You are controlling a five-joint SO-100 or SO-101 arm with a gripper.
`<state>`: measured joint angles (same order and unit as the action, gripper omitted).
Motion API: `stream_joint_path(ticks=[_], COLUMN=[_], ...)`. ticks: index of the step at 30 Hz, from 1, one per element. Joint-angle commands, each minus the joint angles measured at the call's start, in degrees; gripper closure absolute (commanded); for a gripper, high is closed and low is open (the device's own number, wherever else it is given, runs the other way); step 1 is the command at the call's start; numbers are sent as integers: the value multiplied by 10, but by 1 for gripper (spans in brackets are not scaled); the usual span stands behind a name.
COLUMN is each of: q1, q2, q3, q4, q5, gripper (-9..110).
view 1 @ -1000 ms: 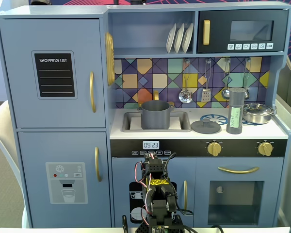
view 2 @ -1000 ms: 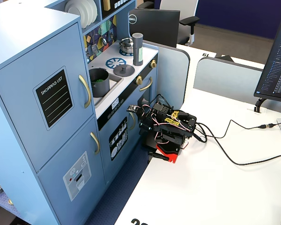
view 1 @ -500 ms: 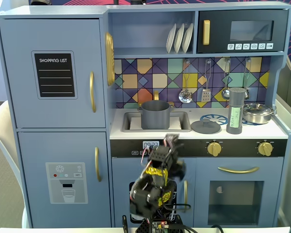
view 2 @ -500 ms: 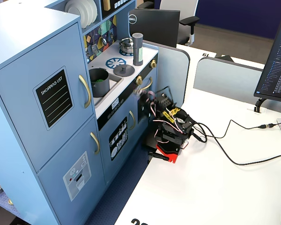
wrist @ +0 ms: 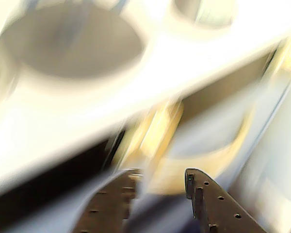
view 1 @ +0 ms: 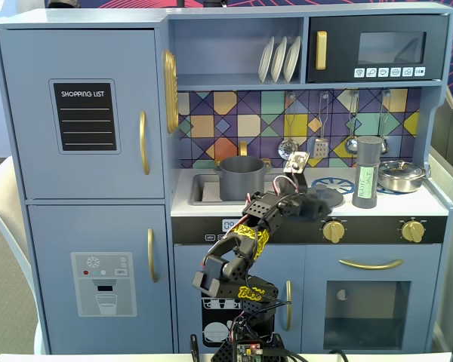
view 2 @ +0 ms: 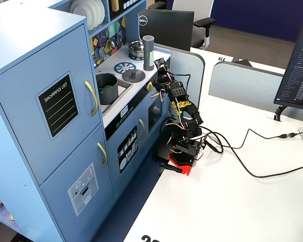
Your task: Put salt in the gray recipient
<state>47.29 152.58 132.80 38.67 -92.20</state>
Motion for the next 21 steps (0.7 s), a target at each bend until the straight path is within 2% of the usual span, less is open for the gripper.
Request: stream_joint_path(ticks=[1,5,8,21], q1=[34,63,69,67], q2=[-43,-82,-101,-296], q3=[-46,-54,-53,-212], q4=[-147,-233,-282,-321], q5=[2,21,33,56], gripper=[75,54,46,30])
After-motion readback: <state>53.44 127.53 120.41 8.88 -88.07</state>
